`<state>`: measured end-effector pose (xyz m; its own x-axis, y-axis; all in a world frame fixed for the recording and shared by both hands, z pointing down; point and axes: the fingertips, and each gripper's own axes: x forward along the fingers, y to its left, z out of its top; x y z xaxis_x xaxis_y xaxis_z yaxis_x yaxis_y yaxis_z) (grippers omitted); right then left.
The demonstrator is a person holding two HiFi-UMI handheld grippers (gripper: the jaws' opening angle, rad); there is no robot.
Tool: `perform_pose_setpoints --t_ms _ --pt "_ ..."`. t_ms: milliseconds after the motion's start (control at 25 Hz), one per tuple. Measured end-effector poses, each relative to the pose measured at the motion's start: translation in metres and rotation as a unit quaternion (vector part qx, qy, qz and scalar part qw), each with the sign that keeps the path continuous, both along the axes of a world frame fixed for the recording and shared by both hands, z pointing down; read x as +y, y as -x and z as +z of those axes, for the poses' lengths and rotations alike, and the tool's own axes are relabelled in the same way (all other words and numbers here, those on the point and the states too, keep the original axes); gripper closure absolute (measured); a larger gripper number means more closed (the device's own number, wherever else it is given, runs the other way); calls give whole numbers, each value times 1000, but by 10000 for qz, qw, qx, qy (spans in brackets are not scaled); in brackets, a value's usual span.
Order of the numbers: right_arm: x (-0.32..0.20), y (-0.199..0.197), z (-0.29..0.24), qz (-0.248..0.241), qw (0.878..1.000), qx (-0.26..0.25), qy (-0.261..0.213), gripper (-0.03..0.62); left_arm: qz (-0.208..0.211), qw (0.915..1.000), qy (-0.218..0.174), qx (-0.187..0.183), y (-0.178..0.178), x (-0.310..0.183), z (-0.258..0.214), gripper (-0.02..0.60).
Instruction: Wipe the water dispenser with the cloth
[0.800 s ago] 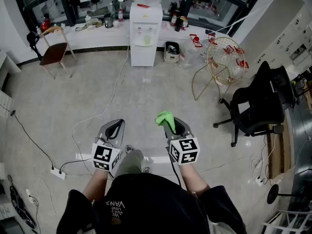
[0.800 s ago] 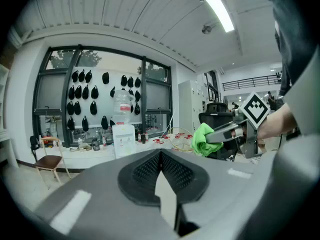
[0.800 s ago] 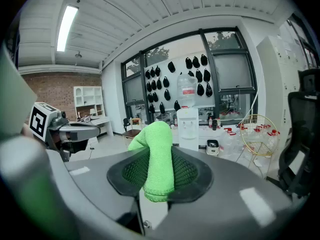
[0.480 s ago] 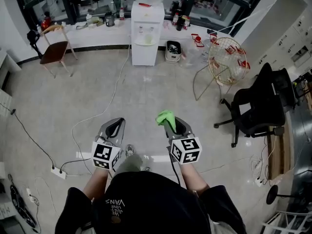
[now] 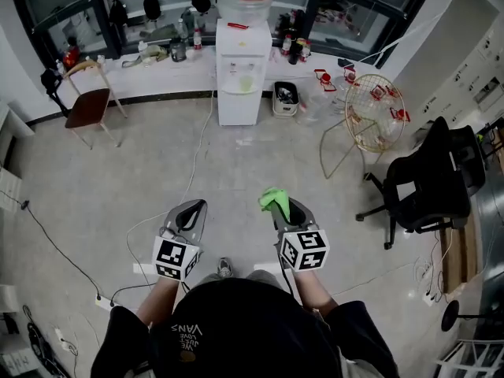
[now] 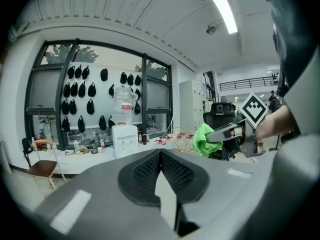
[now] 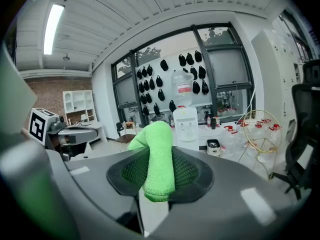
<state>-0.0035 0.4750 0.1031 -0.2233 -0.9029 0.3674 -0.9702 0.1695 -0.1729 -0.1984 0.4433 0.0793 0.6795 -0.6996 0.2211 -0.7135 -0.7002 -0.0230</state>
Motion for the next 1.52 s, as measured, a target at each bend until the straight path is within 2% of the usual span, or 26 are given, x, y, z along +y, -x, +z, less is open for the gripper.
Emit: perform_pose_setpoints --t_ms 160,440,600,760,1080,1320,1520 --pt "-35 0 0 92 9999 -7 -48 480 -43 10000 52 11 7 -41 6 580" --pt "-109 -25 8 49 10000 7 47 480 -206 9994 282 2 -9 -106 25 580" --pt "-164 -45 13 -227 9997 53 60 480 -468 9983 341 -52 -31 -151 25 580" --pt "-220 -75 12 -538 9983 186 82 480 -648 9978 101 -28 -64 -199 12 580" --pt "-307 -109 13 -1079 9940 163 70 480 -1214 9925 126 -25 -97 -271 11 580" --pt "-348 -104 31 -1135 9931 176 247 480 -1236 9919 285 -62 -95 -308 31 580" --pt "-394 -92 50 -933 9943 253 459 480 -1040 9935 461 16 -83 -361 52 580"
